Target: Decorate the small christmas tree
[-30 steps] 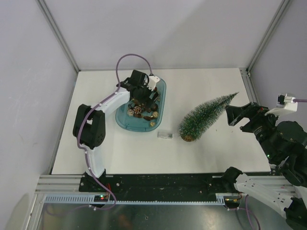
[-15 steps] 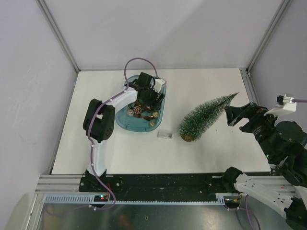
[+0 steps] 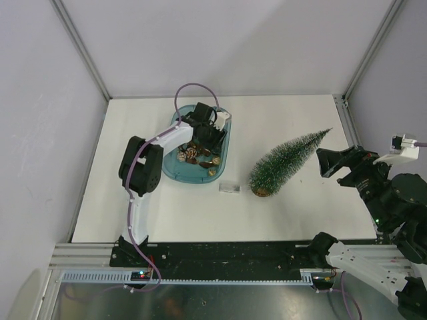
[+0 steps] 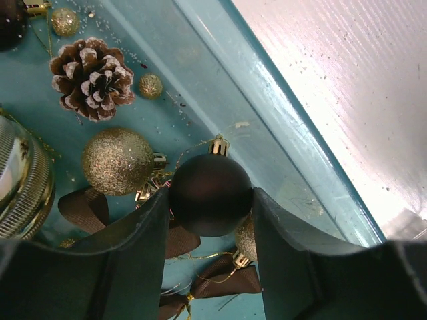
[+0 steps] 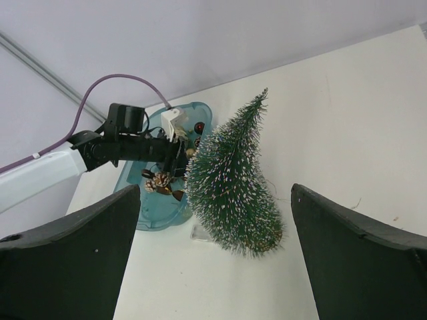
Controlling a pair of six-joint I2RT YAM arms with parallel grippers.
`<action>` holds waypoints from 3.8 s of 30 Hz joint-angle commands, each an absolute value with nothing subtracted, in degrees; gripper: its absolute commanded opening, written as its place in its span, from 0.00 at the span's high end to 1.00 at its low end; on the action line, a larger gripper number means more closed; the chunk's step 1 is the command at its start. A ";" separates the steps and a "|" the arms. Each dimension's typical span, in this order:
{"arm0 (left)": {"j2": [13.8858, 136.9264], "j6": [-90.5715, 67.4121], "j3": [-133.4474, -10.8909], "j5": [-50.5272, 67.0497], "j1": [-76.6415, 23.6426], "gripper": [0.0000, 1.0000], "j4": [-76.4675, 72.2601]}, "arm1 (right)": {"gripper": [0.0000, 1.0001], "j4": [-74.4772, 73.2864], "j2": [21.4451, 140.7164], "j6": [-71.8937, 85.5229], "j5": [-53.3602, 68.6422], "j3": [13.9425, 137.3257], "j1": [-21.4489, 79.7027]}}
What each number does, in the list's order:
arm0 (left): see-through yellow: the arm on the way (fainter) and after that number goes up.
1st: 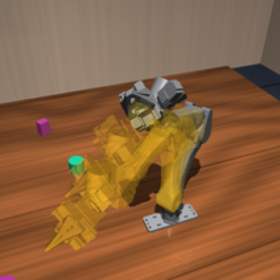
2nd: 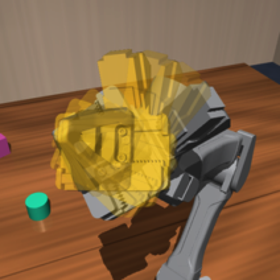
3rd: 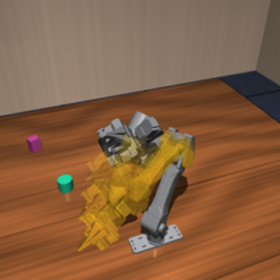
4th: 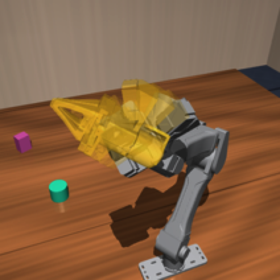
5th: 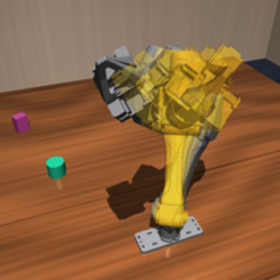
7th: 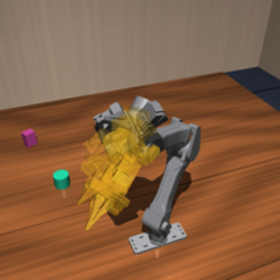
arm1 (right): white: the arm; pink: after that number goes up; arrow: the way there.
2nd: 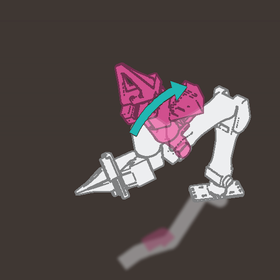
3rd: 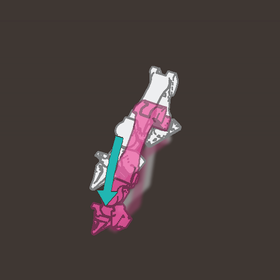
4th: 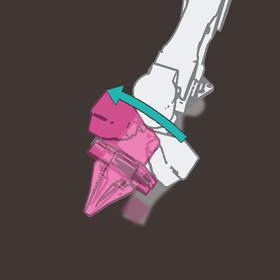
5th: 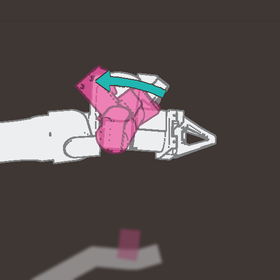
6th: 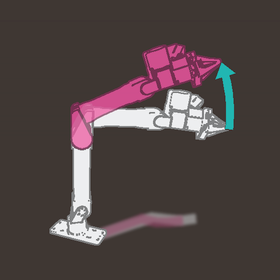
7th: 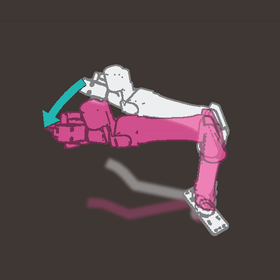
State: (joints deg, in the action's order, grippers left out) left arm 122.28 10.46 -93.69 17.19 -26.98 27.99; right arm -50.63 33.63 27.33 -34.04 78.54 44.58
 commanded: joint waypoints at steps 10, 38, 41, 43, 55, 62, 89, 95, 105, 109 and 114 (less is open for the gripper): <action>109.27 12.87 -93.61 17.52 -26.91 0.90 28.70 | 0.01 -48.88 32.95 27.48 -35.39 78.57 45.00; 79.73 23.72 -96.74 31.35 -46.57 1.00 34.43 | 0.01 -51.77 25.69 26.28 -43.52 78.24 45.21; 82.58 23.55 -100.76 29.78 -50.19 1.00 34.63 | 0.01 -53.87 25.37 26.59 -45.08 77.47 45.25; 84.12 23.91 -102.56 29.07 -52.01 1.00 34.61 | 0.01 -55.54 24.87 27.48 -46.45 76.10 45.26; 89.71 25.93 -106.61 24.98 -56.69 1.00 34.61 | 0.01 -52.78 19.43 30.35 -45.69 63.29 45.47; 91.76 27.59 -108.92 23.47 -57.36 1.00 34.61 | 0.01 -49.81 17.54 30.26 -45.74 57.93 45.66; 96.63 29.13 -112.11 20.17 -57.41 1.00 34.55 | 0.01 -37.29 18.41 24.08 -48.26 49.44 45.88; 96.92 29.30 -111.27 15.71 -57.40 1.00 34.57 | 0.01 -36.27 18.83 24.21 -47.39 48.65 45.88; 96.62 29.23 -108.87 15.67 -57.39 1.00 34.56 | 0.01 -35.59 18.84 23.73 -47.10 48.31 45.88; 96.42 29.23 -107.82 16.31 -57.54 1.00 34.60 | 0.01 -35.43 18.73 23.41 -47.17 48.31 45.88; 95.93 29.74 -106.64 16.81 -58.04 1.00 34.61 | 0.01 -35.27 18.64 23.25 -47.20 48.33 45.83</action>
